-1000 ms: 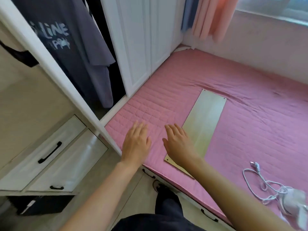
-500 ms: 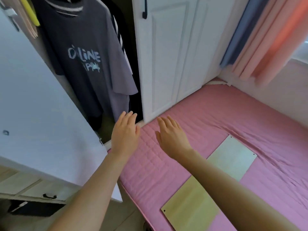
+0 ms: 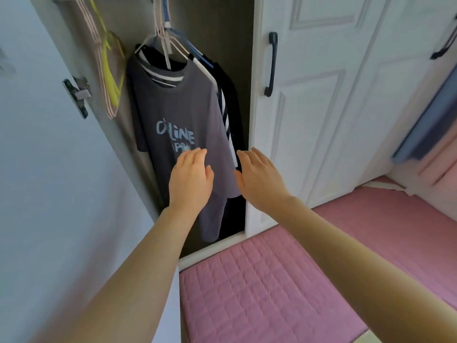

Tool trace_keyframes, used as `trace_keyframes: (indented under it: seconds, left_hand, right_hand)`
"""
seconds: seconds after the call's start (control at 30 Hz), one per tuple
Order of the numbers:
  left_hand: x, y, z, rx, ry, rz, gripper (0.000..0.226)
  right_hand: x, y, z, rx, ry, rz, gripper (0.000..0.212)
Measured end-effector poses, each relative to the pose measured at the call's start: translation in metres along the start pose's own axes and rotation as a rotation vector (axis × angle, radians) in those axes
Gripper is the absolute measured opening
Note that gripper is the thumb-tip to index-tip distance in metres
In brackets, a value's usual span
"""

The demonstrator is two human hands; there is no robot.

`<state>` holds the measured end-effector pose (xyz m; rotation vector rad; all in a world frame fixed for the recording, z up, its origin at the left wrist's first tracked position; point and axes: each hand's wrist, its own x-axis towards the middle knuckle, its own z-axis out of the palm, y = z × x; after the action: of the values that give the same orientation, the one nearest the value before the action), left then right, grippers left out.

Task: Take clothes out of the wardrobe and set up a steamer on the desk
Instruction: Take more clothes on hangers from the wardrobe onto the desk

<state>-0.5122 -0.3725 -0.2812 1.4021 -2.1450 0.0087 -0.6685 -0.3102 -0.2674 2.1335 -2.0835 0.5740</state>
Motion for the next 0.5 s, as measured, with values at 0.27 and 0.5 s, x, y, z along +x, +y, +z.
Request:
trace_keyframes:
  seconds: [0.27, 0.5]
  left_hand:
    - [0.083, -0.011, -0.003, 0.016, 0.099, 0.014, 0.045]
    - [0.144, -0.008, -0.005, 0.186, 0.095, 0.155, 0.057]
  right_hand:
    - [0.09, 0.011, -0.031, -0.043, 0.009, -0.092, 0.046]
    - [0.151, 0.015, -0.044, -0.064, 0.026, -0.188, 0.045]
